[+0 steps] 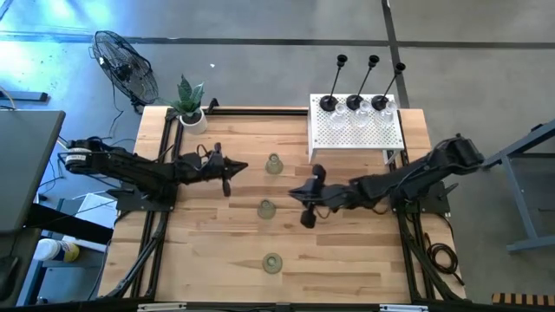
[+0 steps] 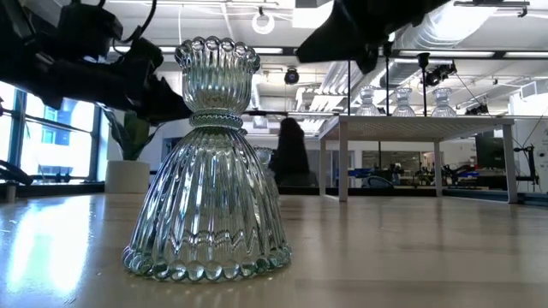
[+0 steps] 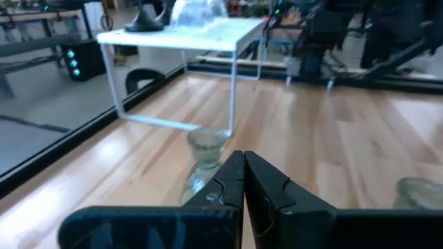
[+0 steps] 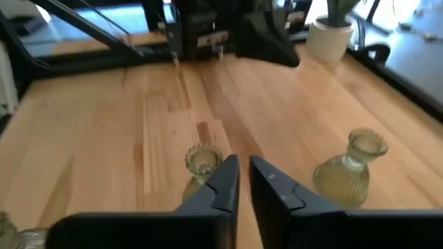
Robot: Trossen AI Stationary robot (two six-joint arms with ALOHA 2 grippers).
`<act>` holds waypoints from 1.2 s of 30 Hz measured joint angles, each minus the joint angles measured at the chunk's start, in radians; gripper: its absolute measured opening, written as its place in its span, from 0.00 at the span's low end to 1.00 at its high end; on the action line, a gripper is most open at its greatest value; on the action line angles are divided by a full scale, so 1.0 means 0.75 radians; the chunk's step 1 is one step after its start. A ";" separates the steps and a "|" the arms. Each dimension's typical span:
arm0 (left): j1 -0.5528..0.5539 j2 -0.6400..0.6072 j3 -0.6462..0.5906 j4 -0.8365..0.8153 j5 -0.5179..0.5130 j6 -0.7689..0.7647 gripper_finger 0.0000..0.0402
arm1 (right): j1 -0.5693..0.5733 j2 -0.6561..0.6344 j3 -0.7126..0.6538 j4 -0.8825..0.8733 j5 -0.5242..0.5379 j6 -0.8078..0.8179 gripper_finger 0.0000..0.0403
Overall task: Pick & Place candle stick holders
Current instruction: Put the bottom left green glass candle holder on the shelf
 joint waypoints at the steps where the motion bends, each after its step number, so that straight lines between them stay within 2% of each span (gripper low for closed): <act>1: 0.011 0.000 0.000 -0.006 0.000 0.003 0.00 | 0.000 0.033 0.030 -0.021 0.000 0.018 0.10; 6: 0.028 0.001 0.000 -0.022 0.012 0.039 0.00 | -0.007 0.211 0.174 -0.101 -0.007 0.067 0.28; 12: 0.025 0.001 0.000 -0.044 0.018 0.066 0.00 | -0.047 0.406 0.331 -0.135 -0.127 0.120 0.54; 18: 0.025 0.001 0.000 -0.049 0.079 0.064 0.00 | -0.070 0.511 0.412 -0.135 -0.159 0.088 0.73; 21: 0.025 0.001 0.000 -0.067 0.098 0.064 0.00 | -0.071 0.536 0.410 -0.109 -0.159 0.075 0.77; 27: 0.025 0.001 0.000 -0.078 0.098 0.064 0.00 | -0.079 0.615 0.409 -0.049 -0.148 0.048 0.77; 33: 0.025 0.001 0.000 -0.079 0.100 0.063 0.00 | -0.111 0.662 0.406 0.035 -0.165 0.014 0.73; 36: 0.025 0.001 0.000 -0.083 0.102 0.063 0.00 | -0.114 0.662 0.410 0.071 -0.197 -0.010 0.68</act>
